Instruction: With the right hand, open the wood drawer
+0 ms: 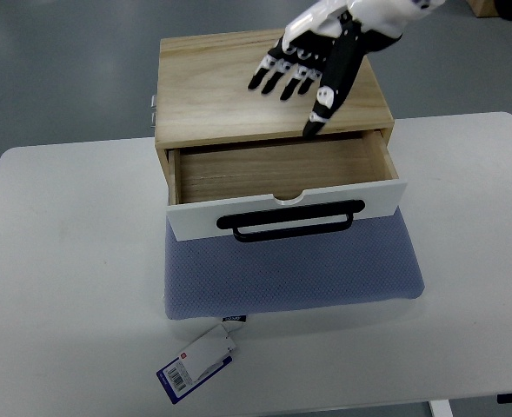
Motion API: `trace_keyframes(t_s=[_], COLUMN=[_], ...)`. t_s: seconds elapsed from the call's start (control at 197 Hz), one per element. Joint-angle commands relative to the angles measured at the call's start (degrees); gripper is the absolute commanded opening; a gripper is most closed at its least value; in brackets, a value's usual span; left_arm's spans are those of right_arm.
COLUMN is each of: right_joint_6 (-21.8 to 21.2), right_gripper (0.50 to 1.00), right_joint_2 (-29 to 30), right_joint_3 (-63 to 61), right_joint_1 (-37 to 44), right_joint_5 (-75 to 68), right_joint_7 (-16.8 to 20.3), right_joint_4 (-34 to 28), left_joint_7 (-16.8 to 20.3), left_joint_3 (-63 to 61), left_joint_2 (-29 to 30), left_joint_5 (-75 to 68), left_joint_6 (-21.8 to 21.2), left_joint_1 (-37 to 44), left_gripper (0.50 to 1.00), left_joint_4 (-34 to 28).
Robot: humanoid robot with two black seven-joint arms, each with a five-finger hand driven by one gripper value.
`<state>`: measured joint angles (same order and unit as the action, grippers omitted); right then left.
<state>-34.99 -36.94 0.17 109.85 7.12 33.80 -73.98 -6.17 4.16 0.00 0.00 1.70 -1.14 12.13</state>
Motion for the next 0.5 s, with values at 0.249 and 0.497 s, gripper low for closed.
trace_keyframes(t_s=[0.249, 0.497], right_joint_6=[3.9, 12.7], right_gripper=[0.944, 0.944], right_joint_2=[-0.2, 4.0], right_joint_3=[-25.3, -44.7], right_joint_1=[-20.9, -37.3], right_joint_5=[0.3, 0.0], right_joint_7=[-7.3, -18.6], right_joint_4=[24.9, 34.7], left_joint_7=[0.0, 0.0], left_joint_3=[-0.1, -0.1], left_joint_2=[0.0, 0.0], left_joint_5=[0.0, -0.1], left_joint_6=[0.0, 0.0], left_joint_1=[0.0, 0.0], left_gripper=[1.000, 1.000], left_joint_4=[0.1, 0.3])
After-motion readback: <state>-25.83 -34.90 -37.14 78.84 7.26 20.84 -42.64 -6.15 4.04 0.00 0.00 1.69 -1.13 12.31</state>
